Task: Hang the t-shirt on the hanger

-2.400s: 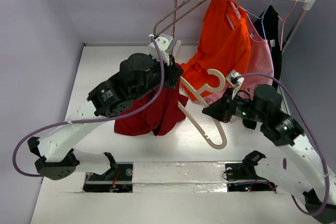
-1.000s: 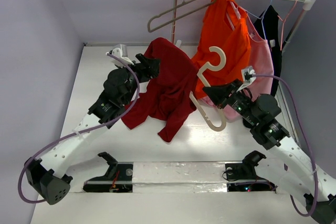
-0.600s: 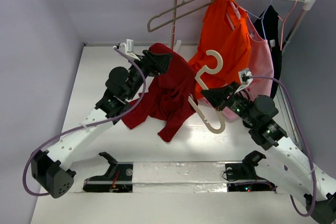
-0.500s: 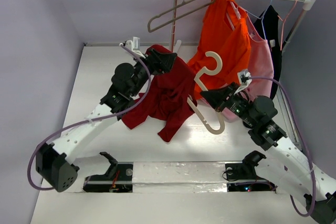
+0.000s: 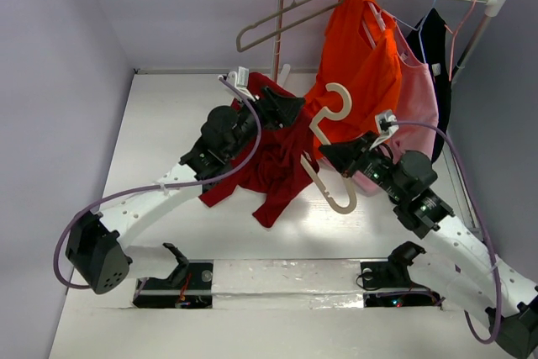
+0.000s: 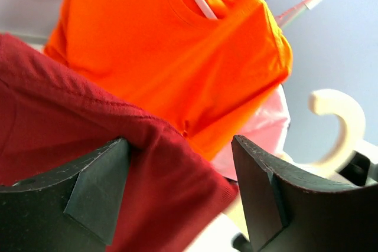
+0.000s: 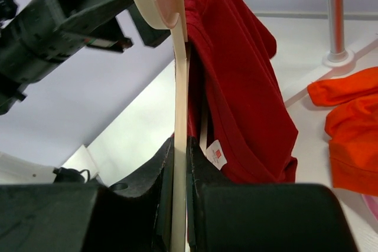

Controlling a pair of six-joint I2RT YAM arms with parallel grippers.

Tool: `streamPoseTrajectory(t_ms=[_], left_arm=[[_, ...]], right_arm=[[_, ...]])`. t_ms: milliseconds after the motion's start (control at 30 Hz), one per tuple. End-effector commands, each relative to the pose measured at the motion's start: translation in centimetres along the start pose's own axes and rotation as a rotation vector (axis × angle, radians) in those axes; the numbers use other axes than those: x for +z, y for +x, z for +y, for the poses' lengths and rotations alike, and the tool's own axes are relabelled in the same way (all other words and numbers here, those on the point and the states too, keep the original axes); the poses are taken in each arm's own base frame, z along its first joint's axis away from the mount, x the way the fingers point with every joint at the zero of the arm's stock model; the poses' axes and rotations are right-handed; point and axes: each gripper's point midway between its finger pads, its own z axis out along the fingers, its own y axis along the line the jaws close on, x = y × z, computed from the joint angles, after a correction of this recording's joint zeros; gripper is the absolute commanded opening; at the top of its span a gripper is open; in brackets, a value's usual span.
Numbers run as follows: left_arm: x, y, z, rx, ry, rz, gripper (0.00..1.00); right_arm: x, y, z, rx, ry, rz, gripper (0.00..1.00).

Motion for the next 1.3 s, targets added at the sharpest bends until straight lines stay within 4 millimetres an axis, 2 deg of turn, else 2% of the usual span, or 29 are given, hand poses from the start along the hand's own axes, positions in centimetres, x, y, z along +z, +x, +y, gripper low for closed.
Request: streamPoseTrajectory(t_ms=[0,67,267,500,700,800,933,1200,1267], left_arm=[[-0.7,-0.6,-1.4,-0.063,0.035,-0.058,0.65],[-1.1,-1.0,-1.4,-0.119,0.035,-0.088,0.66],[-1.7,-0.6,-0.5,-0.199,0.004,-0.135,0.68],[-0.6,0.3,-0.2,-0.272,0.008,-0.153,0.7],[-1.1,0.5,0.2,-0.307,-0.008,-0.191,0.68],[-1.2,1.1,0.4,-0.339,-0.009,-0.19,0.62],[-2.1,1.8,1.0,-0.365,-0.021,-0.214,0.41],[-3.9,0.2,1.6,-0.364,-0.048,-0.292,0.28],[-4.3,0.2,1.5,-0.358,-0.05,-0.294,0.16]], right_arm=[[0.7,-3.9,1.7,-0.072,-0.052,-0.126,0.0],[1.0,-4.0,1.6,-0.078,-0.051,-0.126,0.0],[1.3,-4.0,2.7,-0.151,-0.116,-0.126,0.0],[2.5,-2.1,3.4,-0.21,-0.121,-0.092,0.0],[3.1,-1.0,3.3,-0.242,-0.093,-0.081,0.0],[3.6,-0.8,3.6,-0.259,-0.097,-0.07,0.0],[4.4,-0.4,3.6,-0.291,-0.086,-0.058,0.0],[5.6,1.9,4.8,-0.333,-0.102,-0.013,0.0],[5.8,2.2,4.9,-0.34,-0.098,-0.002,0.0]])
